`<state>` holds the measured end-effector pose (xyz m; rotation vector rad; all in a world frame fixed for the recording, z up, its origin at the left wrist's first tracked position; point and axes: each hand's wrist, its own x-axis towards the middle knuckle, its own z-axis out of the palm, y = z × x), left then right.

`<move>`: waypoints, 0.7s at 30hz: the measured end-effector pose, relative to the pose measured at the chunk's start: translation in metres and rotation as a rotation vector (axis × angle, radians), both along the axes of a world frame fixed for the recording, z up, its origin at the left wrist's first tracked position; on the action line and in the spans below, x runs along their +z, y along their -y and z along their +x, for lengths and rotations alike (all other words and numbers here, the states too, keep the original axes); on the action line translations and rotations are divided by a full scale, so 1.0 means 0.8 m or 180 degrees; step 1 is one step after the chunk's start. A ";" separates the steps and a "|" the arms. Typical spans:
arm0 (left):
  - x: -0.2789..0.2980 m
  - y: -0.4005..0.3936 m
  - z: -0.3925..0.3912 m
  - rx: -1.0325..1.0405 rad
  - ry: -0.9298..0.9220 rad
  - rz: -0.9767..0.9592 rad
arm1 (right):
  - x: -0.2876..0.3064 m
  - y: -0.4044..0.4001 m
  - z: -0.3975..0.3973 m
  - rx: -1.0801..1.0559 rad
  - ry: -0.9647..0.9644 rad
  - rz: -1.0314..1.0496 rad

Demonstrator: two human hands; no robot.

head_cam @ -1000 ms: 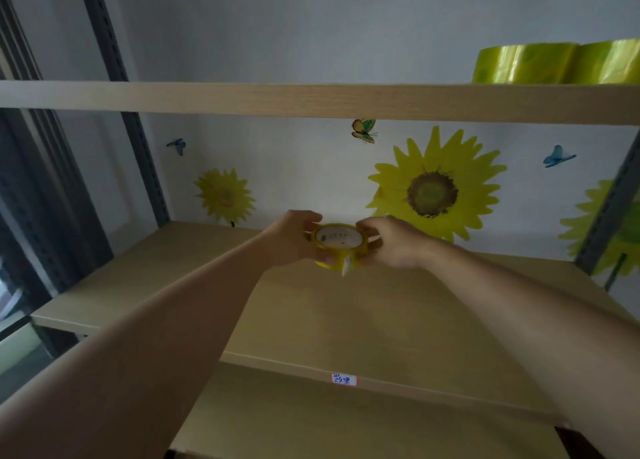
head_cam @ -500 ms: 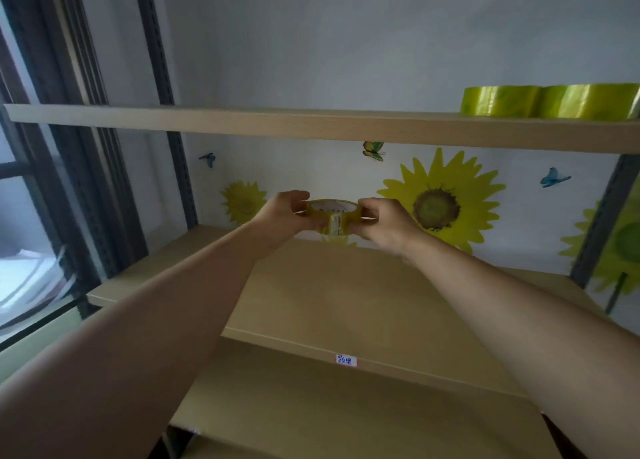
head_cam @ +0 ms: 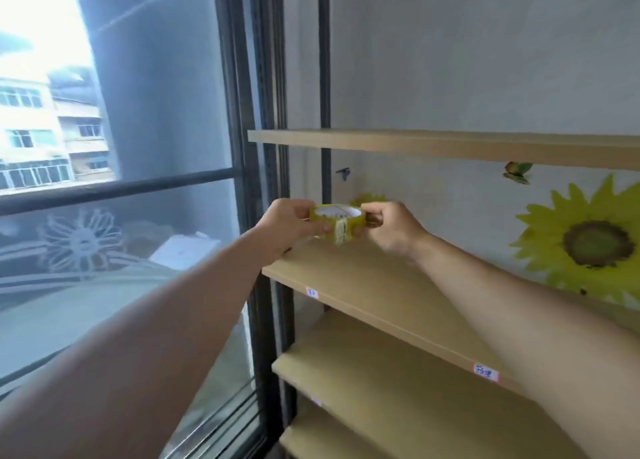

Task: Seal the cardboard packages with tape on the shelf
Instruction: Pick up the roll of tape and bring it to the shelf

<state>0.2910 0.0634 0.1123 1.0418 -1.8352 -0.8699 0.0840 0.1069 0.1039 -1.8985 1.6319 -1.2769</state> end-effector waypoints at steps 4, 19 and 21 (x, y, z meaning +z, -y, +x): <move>0.007 -0.020 0.116 0.0203 -0.0067 -0.0068 | 0.006 0.014 0.106 0.0314 -0.0083 0.0164; 0.040 -0.267 0.566 0.1305 -0.0095 -0.0322 | 0.038 -0.112 0.561 0.2140 0.0166 -0.0011; 0.038 -0.316 0.622 0.1585 -0.0130 -0.0338 | 0.043 -0.142 0.621 0.2549 0.0227 -0.0057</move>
